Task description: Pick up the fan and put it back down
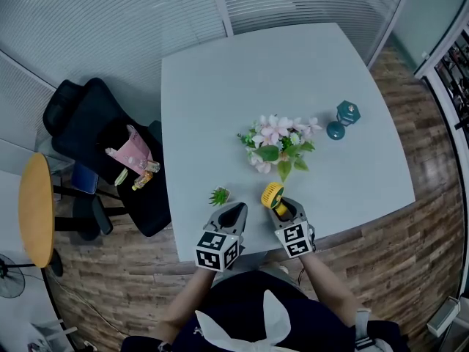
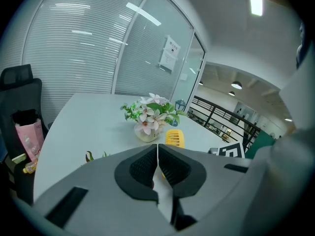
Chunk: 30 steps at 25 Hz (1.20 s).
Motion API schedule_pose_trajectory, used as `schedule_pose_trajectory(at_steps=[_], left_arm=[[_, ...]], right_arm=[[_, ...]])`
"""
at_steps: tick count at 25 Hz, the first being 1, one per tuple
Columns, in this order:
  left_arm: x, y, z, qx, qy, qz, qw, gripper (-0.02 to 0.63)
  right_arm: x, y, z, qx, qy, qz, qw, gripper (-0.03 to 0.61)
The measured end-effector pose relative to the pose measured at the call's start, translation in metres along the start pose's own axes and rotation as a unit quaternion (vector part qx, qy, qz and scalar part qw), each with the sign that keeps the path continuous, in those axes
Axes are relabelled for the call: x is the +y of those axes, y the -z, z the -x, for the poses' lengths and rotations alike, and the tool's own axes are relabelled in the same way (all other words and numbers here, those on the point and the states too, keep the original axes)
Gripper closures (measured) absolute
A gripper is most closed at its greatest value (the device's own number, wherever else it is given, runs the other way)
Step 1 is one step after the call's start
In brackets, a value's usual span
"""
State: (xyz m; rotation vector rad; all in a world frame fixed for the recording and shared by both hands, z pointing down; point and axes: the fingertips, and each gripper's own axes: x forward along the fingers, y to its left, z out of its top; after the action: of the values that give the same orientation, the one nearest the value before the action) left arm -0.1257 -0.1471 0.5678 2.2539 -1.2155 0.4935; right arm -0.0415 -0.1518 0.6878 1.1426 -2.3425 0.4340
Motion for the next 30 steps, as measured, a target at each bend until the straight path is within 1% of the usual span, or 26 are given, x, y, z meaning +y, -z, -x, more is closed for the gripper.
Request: schedule_pose_trajectory(at_steps=[8,14,19,22,25,27,30], left_arm=[[-0.007,0.0,-0.001,-0.003,0.004,-0.002,1.0,0.588],[-0.011,0.002,0.002,-0.003,0.001,-0.002,1.0,0.588],[-0.016,0.003,0.007,-0.009,-0.002,-0.001,1.0,0.588],[-0.019,0.004,0.01,-0.011,-0.004,0.0,0.9999,0.588],[-0.023,0.004,0.014,-0.016,-0.005,0.002,0.9999,0.588],[-0.023,0.003,0.017,-0.021,-0.008,0.004,0.9997,0.588],[-0.023,0.004,0.02,-0.027,-0.013,0.006,0.9995,0.588]], right_arm=[[0.003,0.008,0.002,0.013,-0.003,0.017,1.0,0.414],[0.007,0.015,0.004,0.027,-0.006,0.048,0.998,0.413],[0.007,0.017,0.004,0.038,-0.004,0.06,0.998,0.413],[0.007,0.019,0.003,0.057,-0.01,0.061,0.996,0.409],[0.01,0.023,0.005,0.079,-0.026,0.057,0.995,0.37],[0.01,0.023,0.009,0.081,-0.03,0.056,0.995,0.37],[0.008,0.017,0.018,0.071,-0.027,0.051,0.996,0.376]])
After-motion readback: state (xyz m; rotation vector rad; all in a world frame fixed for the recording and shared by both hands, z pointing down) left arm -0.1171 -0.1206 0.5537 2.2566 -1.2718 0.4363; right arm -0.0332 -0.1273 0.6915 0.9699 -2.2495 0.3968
